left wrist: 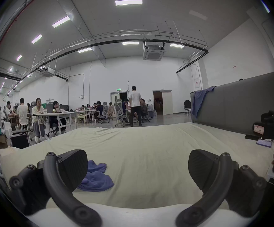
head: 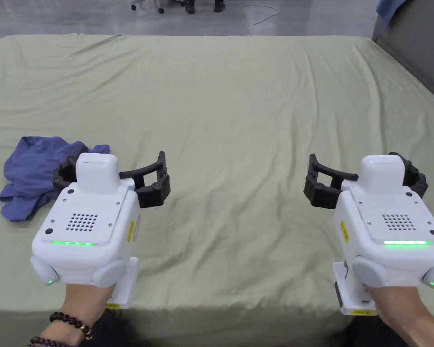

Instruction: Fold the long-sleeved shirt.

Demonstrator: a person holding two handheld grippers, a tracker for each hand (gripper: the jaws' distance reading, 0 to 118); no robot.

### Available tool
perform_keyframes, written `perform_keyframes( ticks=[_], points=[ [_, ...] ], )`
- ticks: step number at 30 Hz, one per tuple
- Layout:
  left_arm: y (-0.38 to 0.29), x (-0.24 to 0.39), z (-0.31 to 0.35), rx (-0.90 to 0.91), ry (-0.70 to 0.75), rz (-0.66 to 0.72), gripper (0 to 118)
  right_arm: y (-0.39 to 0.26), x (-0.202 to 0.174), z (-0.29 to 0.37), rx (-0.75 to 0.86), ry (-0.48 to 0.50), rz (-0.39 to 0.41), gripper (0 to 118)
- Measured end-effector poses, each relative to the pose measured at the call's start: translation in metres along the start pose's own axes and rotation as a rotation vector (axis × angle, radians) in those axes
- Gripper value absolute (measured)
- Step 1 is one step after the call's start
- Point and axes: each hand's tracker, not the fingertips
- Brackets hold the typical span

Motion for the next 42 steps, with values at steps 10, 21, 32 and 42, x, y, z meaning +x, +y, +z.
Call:
perform_keyframes(
  ticks=[10,21,32,42],
  points=[
    [0.0001,0.0030,0.0012,0.002,0.002,-0.035,118,0.0016,-0.0006,0.0007,0.008,-0.006,0.003,118],
    [0.0020,0.0043,0.0017,-0.006,-0.003,-0.007,118,0.0022,0.0009,0.0000,-0.004,-0.004,-0.004,118],
    [0.0026,0.0028,0.0013,-0.022,0.003,0.005,118,0.0024,-0.0009,0.0010,0.004,-0.010,-0.001,118],
    [0.0025,0.0027,0.0015,-0.024,0.007,0.002,118,0.0046,0.0013,-0.0005,-0.012,-0.019,-0.006,118]
  ],
)
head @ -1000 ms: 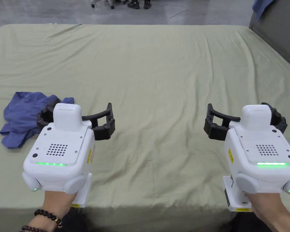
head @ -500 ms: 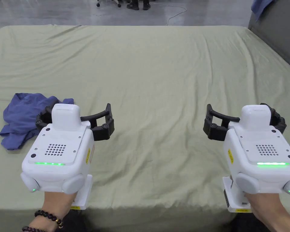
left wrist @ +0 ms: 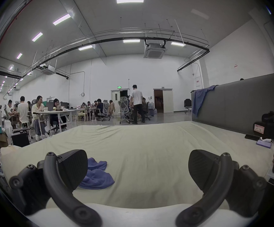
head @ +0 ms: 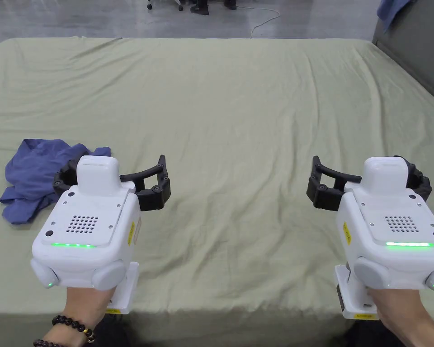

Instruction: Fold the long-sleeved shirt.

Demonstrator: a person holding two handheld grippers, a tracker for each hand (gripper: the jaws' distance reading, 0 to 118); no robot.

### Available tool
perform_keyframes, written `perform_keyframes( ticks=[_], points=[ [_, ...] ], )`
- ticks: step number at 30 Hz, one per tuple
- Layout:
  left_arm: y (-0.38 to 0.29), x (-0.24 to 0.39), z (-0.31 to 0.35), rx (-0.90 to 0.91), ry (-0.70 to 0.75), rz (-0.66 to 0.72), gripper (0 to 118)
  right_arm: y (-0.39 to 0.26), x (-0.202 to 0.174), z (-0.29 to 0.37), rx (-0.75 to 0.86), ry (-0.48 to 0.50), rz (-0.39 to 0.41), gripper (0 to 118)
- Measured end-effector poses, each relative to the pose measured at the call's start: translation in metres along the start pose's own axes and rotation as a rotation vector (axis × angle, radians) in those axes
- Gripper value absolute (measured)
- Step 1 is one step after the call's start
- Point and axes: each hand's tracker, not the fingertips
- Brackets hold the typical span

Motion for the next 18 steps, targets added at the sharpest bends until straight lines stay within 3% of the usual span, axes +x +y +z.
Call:
perform_keyframes(
  ticks=[5,6,7,8,9,10,12,18],
  points=[
    [0.004,0.003,0.000,-0.035,0.034,-0.029,118,0.003,0.000,0.000,-0.004,0.010,-0.003,117],
    [0.006,0.004,0.000,-0.050,0.042,-0.032,102,0.004,0.000,0.000,-0.007,0.014,-0.003,101],
    [0.010,0.004,0.001,-0.052,0.041,-0.031,61,0.007,0.000,0.001,-0.010,0.011,-0.003,66],
    [0.014,0.004,0.001,-0.041,0.036,-0.024,1,0.010,-0.002,0.001,-0.010,0.004,0.001,15],
    [0.017,0.005,-0.001,-0.042,0.053,-0.017,0,0.012,-0.002,-0.001,-0.015,-0.005,0.009,0],
    [0.019,0.006,-0.001,-0.013,0.119,0.001,0,0.011,-0.002,-0.003,-0.023,-0.009,0.001,0],
    [0.016,0.002,0.000,-0.047,0.044,0.028,0,0.009,0.001,0.000,-0.028,-0.016,0.005,0],
    [0.018,0.002,-0.001,-0.041,0.050,-0.017,0,0.014,0.000,-0.002,-0.042,0.000,-0.026,0]
  ],
)
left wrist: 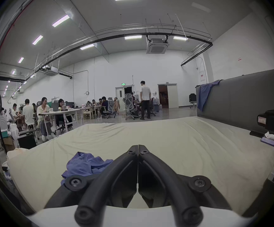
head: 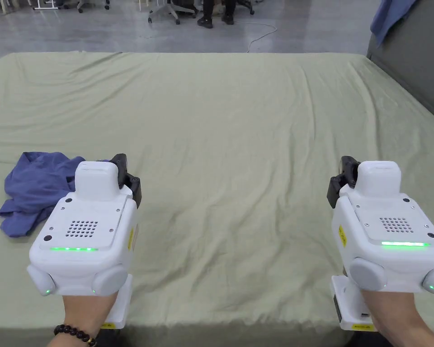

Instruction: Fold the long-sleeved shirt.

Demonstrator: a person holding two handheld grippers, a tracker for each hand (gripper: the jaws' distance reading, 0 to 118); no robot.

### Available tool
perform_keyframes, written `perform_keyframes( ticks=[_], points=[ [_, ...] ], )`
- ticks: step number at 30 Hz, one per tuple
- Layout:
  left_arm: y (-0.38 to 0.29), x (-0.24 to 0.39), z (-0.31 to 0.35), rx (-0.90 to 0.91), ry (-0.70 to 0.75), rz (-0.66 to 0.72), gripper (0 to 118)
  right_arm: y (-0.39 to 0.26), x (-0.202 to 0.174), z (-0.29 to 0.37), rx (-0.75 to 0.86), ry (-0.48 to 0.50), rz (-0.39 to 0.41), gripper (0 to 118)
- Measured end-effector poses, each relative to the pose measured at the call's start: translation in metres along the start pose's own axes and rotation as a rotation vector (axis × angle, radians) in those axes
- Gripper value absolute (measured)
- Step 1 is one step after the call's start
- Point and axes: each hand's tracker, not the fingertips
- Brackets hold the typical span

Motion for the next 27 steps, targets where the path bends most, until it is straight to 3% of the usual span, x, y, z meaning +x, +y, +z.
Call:
perform_keyframes(
  ticks=[4,15,22,23,24,25,26,27],
  points=[
    [0.017,-0.024,0.003,0.002,0.032,0.030,0,0.011,-0.026,-0.010,0.022,0.061,0.024,0],
    [0.001,-0.157,0.085,-0.032,0.375,-0.012,0,0.028,-0.195,-0.012,0.067,0.417,0.025,0],
    [0.000,-0.181,0.092,-0.071,0.392,0.028,3,0.025,-0.242,-0.014,0.019,0.502,0.008,0],
    [0.000,-0.183,0.084,-0.096,0.370,0.041,24,0.025,-0.244,-0.014,0.014,0.504,0.012,0],
    [-0.001,-0.185,0.074,-0.139,0.354,0.049,72,0.024,-0.246,-0.014,0.011,0.506,0.016,0],
    [-0.001,-0.189,0.060,-0.196,0.329,0.062,106,0.024,-0.250,-0.017,0.009,0.507,0.020,0],
    [-0.003,-0.195,0.040,-0.289,0.303,0.094,118,0.024,-0.252,-0.019,0.003,0.516,0.027,0],
    [-0.008,-0.202,0.020,-0.384,0.270,0.149,118,0.024,-0.254,-0.021,-0.004,0.524,0.035,0]
  ],
)
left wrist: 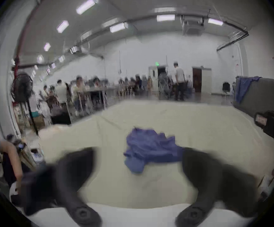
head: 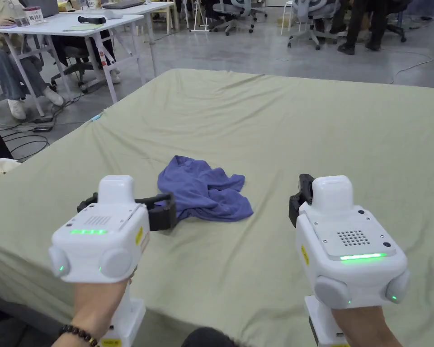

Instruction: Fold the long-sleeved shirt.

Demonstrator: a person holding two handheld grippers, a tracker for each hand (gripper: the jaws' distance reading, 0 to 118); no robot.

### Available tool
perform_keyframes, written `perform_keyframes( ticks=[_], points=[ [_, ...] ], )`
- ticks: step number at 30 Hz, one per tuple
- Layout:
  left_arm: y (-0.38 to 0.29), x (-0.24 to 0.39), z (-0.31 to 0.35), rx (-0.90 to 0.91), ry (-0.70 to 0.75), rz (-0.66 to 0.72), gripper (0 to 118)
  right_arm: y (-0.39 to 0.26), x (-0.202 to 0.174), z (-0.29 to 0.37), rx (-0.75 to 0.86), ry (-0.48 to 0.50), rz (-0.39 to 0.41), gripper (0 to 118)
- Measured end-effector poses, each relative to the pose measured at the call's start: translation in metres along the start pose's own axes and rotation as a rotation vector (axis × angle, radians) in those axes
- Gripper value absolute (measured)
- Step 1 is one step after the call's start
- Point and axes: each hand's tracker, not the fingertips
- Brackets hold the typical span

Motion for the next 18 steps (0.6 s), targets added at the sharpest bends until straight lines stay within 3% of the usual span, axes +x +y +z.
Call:
perform_keyframes(
  ticks=[1,5,7,11,15,16,17,18],
  points=[
    [0.007,0.001,-0.015,0.004,-0.069,0.041,118,0.000,0.000,-0.003,-0.009,0.008,0.004,0],
    [0.014,-0.001,-0.094,-0.223,-0.075,0.100,118,-0.004,-0.001,-0.017,-0.039,0.031,0.007,0],
    [0.019,-0.005,-0.139,-0.319,-0.173,0.158,117,-0.009,-0.001,-0.027,-0.059,0.050,0.015,0],
    [0.031,0.001,-0.210,-0.360,-0.067,0.090,113,-0.020,-0.001,-0.047,-0.098,0.064,0.028,0],
    [0.029,-0.012,-0.285,-0.430,-0.036,0.105,107,-0.031,0.003,-0.063,-0.125,0.088,-0.008,0],
    [0.029,-0.013,-0.297,-0.437,-0.033,0.103,98,-0.034,0.004,-0.065,-0.126,0.084,-0.007,0],
    [0.031,-0.011,-0.300,-0.440,-0.034,0.086,77,-0.036,0.006,-0.066,-0.130,0.081,-0.006,0],
    [0.033,-0.009,-0.304,-0.447,-0.019,0.052,36,-0.038,0.009,-0.068,-0.135,0.082,-0.009,0]
  ],
)
